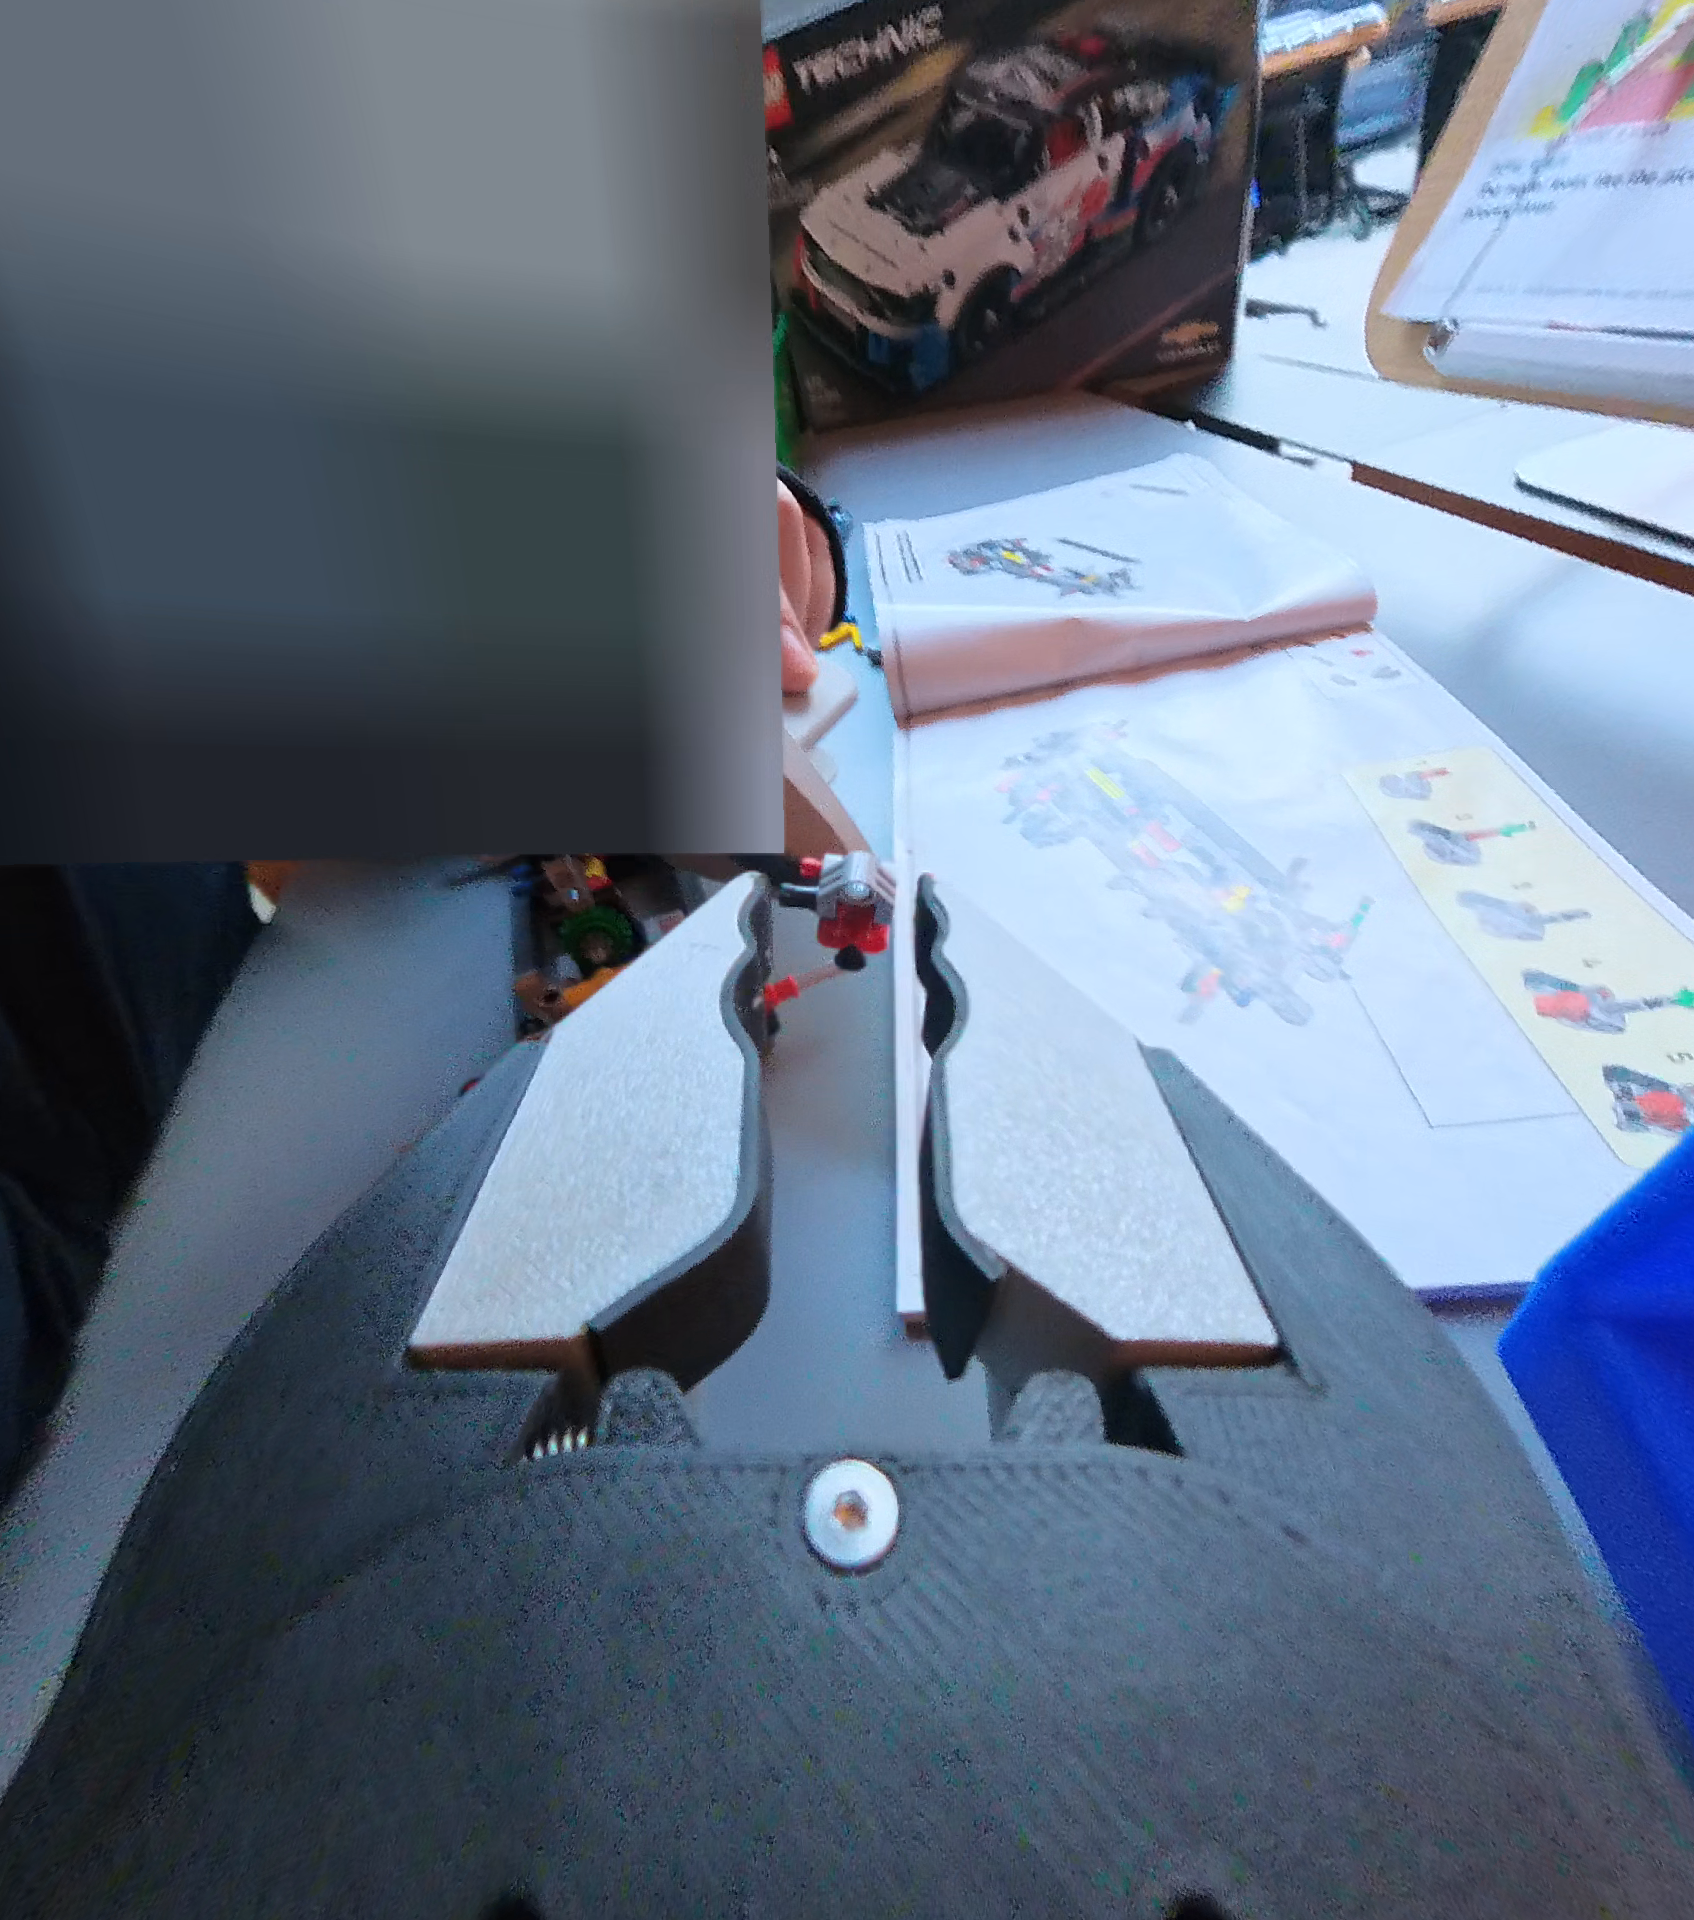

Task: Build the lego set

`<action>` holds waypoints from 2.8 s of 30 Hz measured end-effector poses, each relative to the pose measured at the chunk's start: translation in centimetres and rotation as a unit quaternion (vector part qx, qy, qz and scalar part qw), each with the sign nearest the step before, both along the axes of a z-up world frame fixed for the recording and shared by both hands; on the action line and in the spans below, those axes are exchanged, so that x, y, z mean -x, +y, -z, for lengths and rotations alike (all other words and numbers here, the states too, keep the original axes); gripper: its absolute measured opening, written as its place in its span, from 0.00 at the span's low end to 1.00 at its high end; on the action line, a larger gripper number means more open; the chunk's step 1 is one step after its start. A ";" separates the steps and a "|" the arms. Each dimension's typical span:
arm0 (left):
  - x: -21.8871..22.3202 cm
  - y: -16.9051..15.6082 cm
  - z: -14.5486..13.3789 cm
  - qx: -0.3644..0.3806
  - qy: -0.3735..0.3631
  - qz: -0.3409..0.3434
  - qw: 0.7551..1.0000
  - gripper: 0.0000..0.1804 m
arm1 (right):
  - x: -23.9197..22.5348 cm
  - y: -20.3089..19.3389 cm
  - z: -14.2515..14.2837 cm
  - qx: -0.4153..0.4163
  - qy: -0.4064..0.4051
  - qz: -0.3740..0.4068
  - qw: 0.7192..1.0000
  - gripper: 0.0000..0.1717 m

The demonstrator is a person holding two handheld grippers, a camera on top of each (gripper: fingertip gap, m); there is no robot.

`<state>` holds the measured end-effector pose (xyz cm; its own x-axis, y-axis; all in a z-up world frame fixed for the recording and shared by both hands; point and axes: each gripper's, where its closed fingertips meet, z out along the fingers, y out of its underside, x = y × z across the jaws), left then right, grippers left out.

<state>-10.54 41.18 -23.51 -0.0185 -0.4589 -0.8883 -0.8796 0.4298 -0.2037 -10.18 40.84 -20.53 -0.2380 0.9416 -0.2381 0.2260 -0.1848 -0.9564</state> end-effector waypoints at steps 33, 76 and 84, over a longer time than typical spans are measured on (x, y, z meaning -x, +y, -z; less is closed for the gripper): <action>0.0 -3.8 2.6 0.242 -0.103 0.051 0.963 0.01 | 0.4 -1.6 2.2 -0.098 -0.056 -0.024 0.993 0.11; 0.3 -3.7 1.0 0.721 -0.414 -0.068 0.551 0.01 | 0.9 -1.9 3.5 -0.236 -0.073 0.011 0.969 0.00; 0.6 -2.6 0.8 0.717 -0.446 -0.086 0.529 0.01 | 1.0 -1.3 3.6 -0.217 -0.081 0.022 0.973 0.01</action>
